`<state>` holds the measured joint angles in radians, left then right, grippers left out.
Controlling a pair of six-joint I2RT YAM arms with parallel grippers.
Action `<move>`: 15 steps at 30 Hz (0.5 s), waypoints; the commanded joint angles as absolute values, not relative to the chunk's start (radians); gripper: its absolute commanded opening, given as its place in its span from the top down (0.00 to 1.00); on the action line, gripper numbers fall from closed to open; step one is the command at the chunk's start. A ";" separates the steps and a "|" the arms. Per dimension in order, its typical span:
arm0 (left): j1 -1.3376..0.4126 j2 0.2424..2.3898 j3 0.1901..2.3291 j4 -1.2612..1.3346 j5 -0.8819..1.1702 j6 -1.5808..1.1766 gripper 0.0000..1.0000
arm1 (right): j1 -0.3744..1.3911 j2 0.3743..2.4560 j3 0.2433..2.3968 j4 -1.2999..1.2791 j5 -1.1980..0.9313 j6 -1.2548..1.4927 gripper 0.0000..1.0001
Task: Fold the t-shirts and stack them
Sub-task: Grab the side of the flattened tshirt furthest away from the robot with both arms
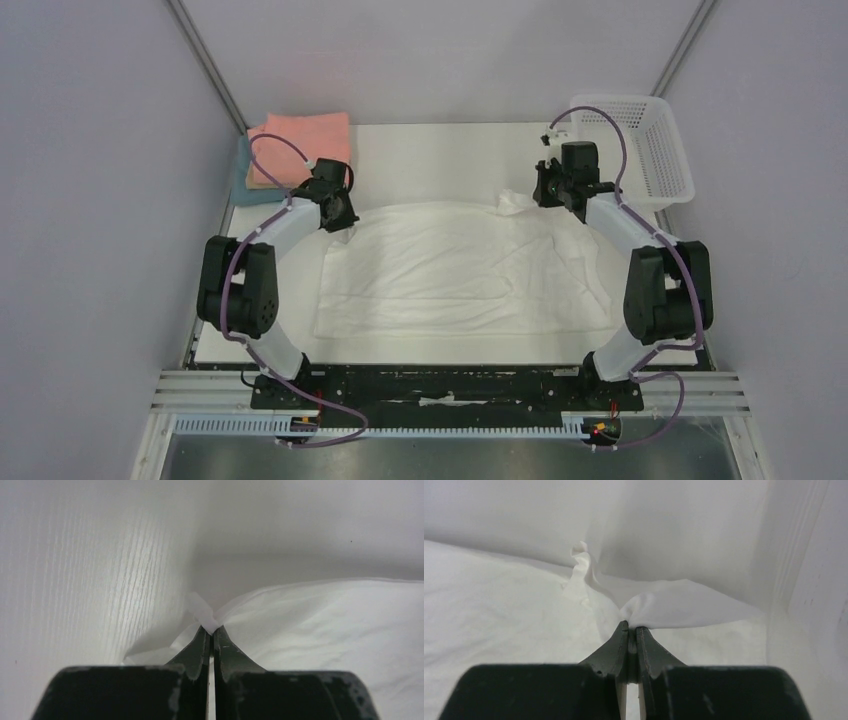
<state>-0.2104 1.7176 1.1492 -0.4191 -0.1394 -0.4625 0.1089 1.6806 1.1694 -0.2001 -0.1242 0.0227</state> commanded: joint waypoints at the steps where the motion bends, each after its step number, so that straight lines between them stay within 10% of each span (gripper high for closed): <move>1: -0.229 1.590 1.057 -0.346 -0.171 -0.539 0.98 | 0.143 1.518 1.054 -0.188 -0.102 -0.014 0.97; 15: -0.308 1.178 0.716 -0.279 -0.359 -0.694 0.98 | 0.179 1.101 0.802 -0.339 -0.006 -0.002 0.97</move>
<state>-0.3092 1.2919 0.7753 -0.3275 -0.2626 -0.6144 0.1795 1.1942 0.8398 -0.2764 -0.0486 0.0032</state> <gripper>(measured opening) 0.043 0.087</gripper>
